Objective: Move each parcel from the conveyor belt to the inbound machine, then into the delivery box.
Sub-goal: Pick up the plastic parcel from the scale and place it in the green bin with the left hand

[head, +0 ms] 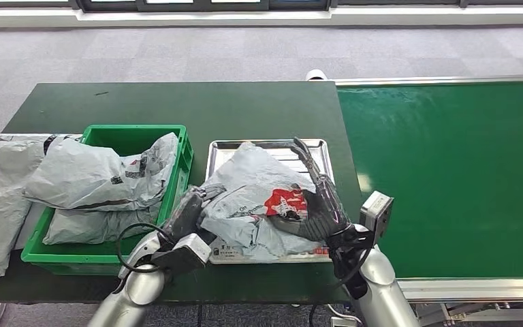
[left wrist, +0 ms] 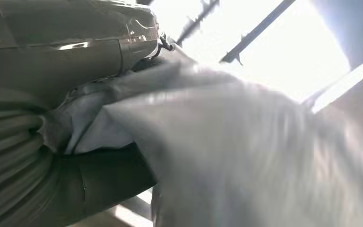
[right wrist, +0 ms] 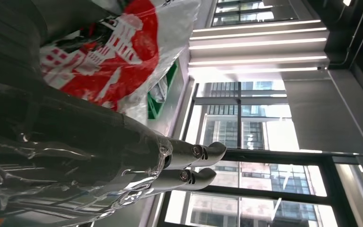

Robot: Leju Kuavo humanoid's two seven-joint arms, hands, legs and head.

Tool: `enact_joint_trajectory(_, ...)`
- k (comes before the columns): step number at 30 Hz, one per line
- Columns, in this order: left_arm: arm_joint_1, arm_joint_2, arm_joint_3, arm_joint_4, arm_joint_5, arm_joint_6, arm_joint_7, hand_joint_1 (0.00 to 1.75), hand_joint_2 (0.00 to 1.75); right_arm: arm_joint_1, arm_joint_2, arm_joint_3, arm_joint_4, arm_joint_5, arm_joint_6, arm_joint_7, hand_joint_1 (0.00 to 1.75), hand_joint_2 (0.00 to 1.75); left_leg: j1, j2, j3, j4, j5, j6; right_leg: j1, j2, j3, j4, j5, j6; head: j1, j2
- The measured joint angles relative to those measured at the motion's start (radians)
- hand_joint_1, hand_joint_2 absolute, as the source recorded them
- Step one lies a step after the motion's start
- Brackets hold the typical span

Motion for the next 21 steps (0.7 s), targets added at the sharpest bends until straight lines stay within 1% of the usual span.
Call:
enact_joint_trajectory(4,0.011,0.000,0.055,-0.070,-0.120,0.171,0.044,1.75,1.75,0.019,0.000,-0.014,-0.016,0.007,-0.010,0.000,0.00,1.75,0.000,0.000,0.000,0.000,0.000,0.000,0.000,0.000,0.000,0.000,0.000,0.000,0.000,0.000)
enact_joint_trajectory(5,0.013,-0.001,0.061,-0.078,-0.141,0.200,0.051,1.75,1.75,0.021,0.000,-0.016,-0.018,0.008,-0.011,0.000,0.00,1.75,0.000,0.000,0.000,0.000,0.000,0.000,0.000,0.000,0.000,0.000,0.000,0.000,0.000,0.000)
enact_joint_trajectory(8,0.013,-0.001,0.065,-0.084,-0.154,0.218,0.056,1.75,1.75,0.023,0.000,-0.017,-0.020,0.010,-0.012,0.000,0.00,1.75,0.000,0.000,0.000,0.000,0.000,0.000,0.000,0.000,0.000,0.000,0.000,0.000,0.000,0.000)
enact_joint_trajectory(10,0.016,-0.001,0.075,-0.102,-0.190,0.266,0.070,1.75,1.75,0.029,0.000,-0.021,-0.025,0.014,-0.014,0.002,0.00,1.75,0.000,0.000,0.000,0.000,0.000,0.000,0.000,0.000,0.000,0.000,0.000,0.000,0.000,0.000)
enact_joint_trajectory(11,0.017,0.000,0.084,-0.119,-0.218,0.307,0.081,1.75,1.75,0.033,0.000,-0.024,-0.029,0.018,-0.015,0.003,0.00,1.75,0.000,0.000,0.000,0.000,0.000,0.000,0.000,0.000,0.000,0.000,0.000,0.000,0.000,0.000)
enact_joint_trajectory(13,0.029,0.000,0.132,-0.215,-0.306,0.446,0.119,1.75,1.75,0.051,0.001,-0.041,-0.050,0.029,-0.019,0.008,0.00,1.75,0.000,0.000,0.000,0.000,0.000,0.000,0.000,0.000,0.000,0.000,0.000,0.000,0.000,0.000)
enact_joint_trajectory(15,0.043,0.002,0.177,-0.308,-0.367,0.550,0.145,1.75,1.75,0.064,0.002,-0.056,-0.070,0.037,-0.023,0.012,0.00,1.75,0.000,0.000,0.000,0.000,0.000,0.000,0.000,0.000,0.000,0.000,0.000,0.000,0.000,0.000)
enact_joint_trajectory(18,0.052,-0.005,0.201,-0.349,-0.401,0.625,0.125,1.75,1.75,0.068,0.003,-0.064,-0.078,0.037,-0.029,0.013,0.00,1.75,0.000,0.000,0.000,0.000,0.000,0.000,0.000,0.000,0.000,0.000,0.000,0.000,0.000,0.000)
enact_joint_trajectory(19,0.053,-0.014,0.219,-0.363,-0.419,0.653,0.105,1.75,1.75,0.070,0.003,-0.067,-0.078,0.037,-0.032,0.013,0.00,1.75,0.000,0.000,0.000,0.000,0.000,0.000,0.000,0.000,0.000,0.000,0.000,0.000,0.000,0.000)
enact_joint_trajectory(21,0.052,-0.044,0.270,-0.396,-0.447,0.679,0.059,1.75,1.75,0.076,0.003,-0.070,-0.079,0.037,-0.037,0.013,0.00,1.75,0.000,0.000,0.000,0.000,0.000,0.000,0.000,0.000,0.000,0.000,0.000,0.000,0.000,0.000)
